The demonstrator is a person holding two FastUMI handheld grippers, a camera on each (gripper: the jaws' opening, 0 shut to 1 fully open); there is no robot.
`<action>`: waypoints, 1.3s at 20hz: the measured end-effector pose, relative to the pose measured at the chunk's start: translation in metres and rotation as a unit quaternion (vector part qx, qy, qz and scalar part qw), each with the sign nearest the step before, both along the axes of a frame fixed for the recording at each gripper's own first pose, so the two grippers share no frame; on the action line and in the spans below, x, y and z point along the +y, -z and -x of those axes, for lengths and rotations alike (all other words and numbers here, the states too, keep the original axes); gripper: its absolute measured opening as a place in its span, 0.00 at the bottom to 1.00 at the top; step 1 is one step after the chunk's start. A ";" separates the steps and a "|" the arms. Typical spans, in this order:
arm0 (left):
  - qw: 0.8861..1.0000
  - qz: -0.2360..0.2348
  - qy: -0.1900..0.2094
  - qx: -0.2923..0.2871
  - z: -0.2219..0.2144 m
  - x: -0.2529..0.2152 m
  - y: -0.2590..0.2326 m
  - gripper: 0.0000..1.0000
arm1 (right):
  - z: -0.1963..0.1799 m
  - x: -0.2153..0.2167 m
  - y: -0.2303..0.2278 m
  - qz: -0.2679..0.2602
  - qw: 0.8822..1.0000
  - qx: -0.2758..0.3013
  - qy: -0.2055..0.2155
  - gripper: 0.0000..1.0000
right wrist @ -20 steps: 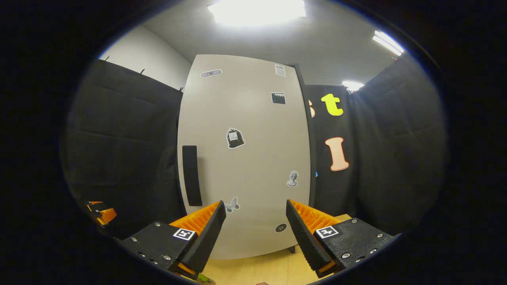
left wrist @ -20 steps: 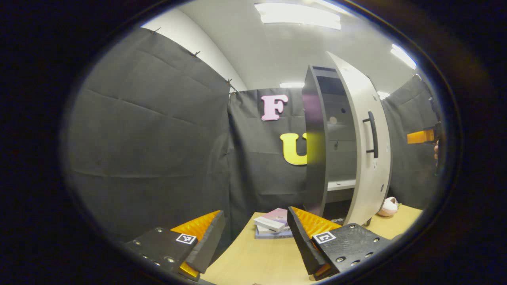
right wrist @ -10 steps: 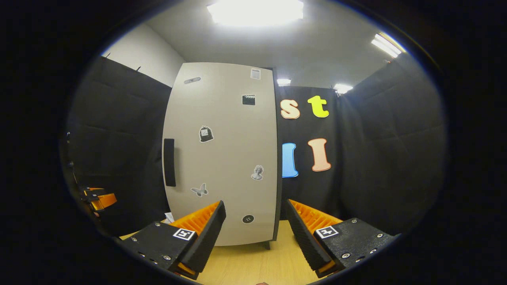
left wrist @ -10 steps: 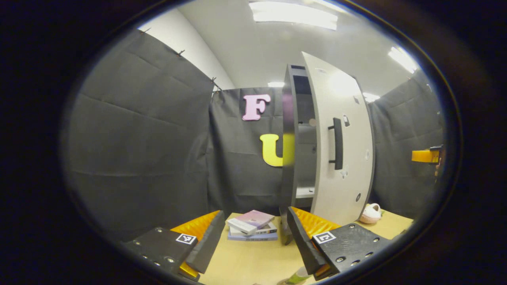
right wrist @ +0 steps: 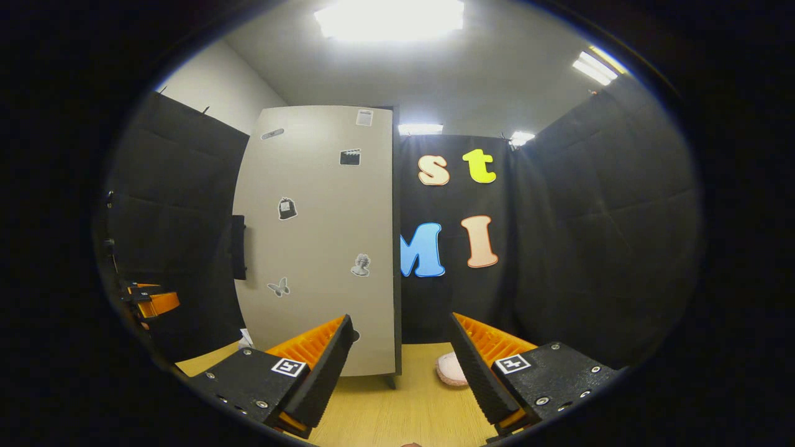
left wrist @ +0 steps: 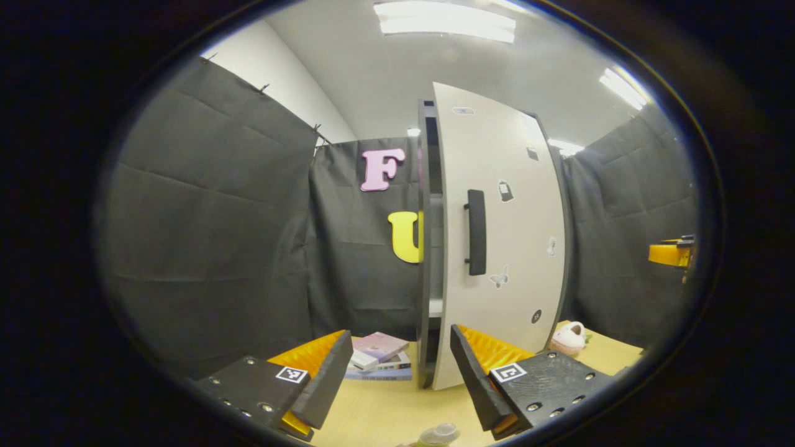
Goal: Open the cabinet door with the right hand, grasp the bottle in the cabinet with the left hand and place it on the coaster, then close the cabinet door with the right hand.
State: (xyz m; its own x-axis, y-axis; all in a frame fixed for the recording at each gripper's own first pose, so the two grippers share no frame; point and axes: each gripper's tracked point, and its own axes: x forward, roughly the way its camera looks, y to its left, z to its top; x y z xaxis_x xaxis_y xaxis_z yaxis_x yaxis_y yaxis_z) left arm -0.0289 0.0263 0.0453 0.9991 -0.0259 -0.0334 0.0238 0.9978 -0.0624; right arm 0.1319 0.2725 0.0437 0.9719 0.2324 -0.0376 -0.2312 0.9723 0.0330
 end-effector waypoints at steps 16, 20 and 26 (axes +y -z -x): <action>1.000 -0.019 0.004 -0.004 -0.016 -0.033 -0.010 0.90 | -0.014 -0.041 0.017 -0.008 0.999 0.014 0.031 0.94; 1.000 -0.019 0.001 -0.004 -0.018 -0.026 -0.010 0.93 | -0.015 -0.039 0.015 -0.004 0.999 0.011 0.032 0.94; 1.000 -0.023 0.001 -0.005 -0.020 -0.024 -0.012 0.90 | -0.013 -0.038 0.016 0.004 0.999 0.010 0.038 0.94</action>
State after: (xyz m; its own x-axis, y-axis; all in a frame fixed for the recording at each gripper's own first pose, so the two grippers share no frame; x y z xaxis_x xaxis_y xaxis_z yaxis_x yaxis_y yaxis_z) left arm -0.0085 0.0025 0.0572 0.9994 -0.0265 -0.0241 0.0261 0.9995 -0.0171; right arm 0.1454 0.2342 0.0279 0.9857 0.1575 -0.0596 -0.1559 0.9873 0.0301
